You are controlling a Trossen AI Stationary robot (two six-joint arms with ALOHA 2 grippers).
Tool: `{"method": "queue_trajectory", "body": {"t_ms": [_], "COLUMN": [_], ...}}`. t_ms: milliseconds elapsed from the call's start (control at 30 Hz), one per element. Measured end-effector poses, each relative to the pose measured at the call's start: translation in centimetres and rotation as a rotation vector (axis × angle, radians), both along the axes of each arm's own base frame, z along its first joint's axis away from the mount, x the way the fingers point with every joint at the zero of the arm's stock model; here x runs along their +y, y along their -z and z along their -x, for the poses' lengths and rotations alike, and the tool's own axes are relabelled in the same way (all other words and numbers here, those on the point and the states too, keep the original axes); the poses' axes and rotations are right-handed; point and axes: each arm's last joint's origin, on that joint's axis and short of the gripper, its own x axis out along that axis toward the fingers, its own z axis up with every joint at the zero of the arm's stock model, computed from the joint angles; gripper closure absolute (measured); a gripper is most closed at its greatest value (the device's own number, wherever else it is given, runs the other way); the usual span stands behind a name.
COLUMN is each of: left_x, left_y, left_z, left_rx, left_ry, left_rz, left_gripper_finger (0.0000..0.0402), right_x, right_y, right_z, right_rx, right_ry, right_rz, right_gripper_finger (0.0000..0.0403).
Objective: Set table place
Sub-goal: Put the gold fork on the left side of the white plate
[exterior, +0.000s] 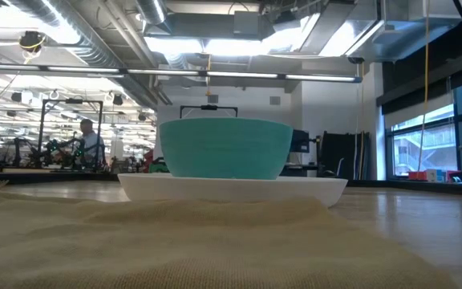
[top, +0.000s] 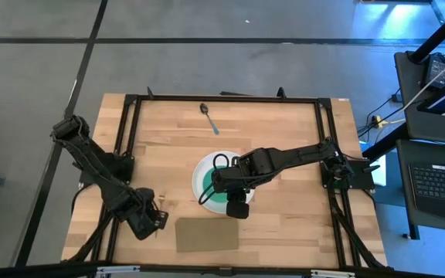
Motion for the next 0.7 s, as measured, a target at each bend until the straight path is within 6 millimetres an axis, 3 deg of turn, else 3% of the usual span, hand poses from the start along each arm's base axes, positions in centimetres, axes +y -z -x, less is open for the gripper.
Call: {"method": "queue_trajectory", "body": {"t_ms": [700], "left_x": [-1.2], "left_y": [5.7], "left_z": [-2.0], "left_rx": [0.047], "left_ry": [-0.018], "left_rz": [-0.267], "left_gripper_finger": [0.0270], "right_x": [0.1], "right_y": [-0.1], "right_z": [-0.2], "right_rx": [-0.029], "right_ry": [-0.019], "right_rz": [-0.001], "right_gripper_finger": [0.0277]}}
